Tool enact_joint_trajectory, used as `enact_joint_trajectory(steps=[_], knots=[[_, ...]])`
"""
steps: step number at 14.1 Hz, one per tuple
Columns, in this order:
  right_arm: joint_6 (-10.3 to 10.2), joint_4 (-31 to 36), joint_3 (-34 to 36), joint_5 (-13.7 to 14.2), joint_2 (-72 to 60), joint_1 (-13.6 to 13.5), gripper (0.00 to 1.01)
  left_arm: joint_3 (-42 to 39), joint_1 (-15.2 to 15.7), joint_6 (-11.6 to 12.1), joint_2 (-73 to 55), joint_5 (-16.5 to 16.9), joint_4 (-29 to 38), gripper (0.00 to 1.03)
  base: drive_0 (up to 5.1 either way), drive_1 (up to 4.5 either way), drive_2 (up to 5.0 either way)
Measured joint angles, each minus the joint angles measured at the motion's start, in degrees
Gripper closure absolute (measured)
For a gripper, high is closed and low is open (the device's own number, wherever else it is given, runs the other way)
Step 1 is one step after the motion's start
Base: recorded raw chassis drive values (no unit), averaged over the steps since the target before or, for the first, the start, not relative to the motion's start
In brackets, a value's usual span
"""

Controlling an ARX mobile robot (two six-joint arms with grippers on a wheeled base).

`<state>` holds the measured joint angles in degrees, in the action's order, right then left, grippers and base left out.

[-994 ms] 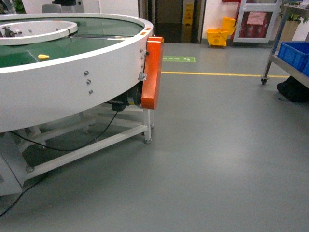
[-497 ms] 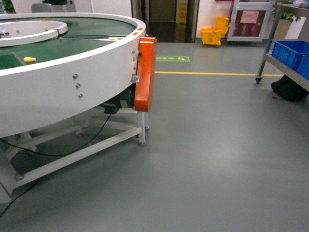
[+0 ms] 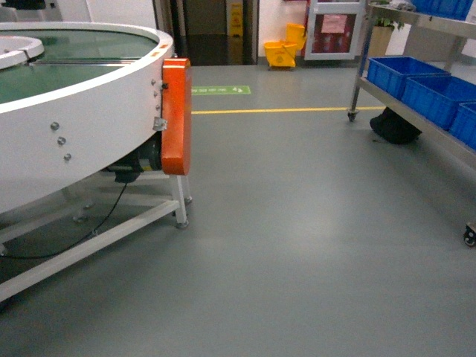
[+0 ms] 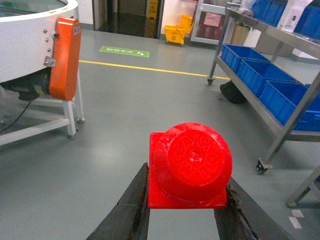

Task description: Pick red block from blue box to shelf

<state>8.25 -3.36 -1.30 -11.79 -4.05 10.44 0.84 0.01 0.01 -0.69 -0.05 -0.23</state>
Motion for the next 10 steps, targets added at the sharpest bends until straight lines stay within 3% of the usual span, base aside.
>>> enact_joint_trajectory(steps=[10], knots=[[0.0,0.0,0.0,0.0,0.0,0.0,0.73,0.0,0.0,0.0,0.0,0.0,0.0,0.05,-1.5,-1.54,-1.5]])
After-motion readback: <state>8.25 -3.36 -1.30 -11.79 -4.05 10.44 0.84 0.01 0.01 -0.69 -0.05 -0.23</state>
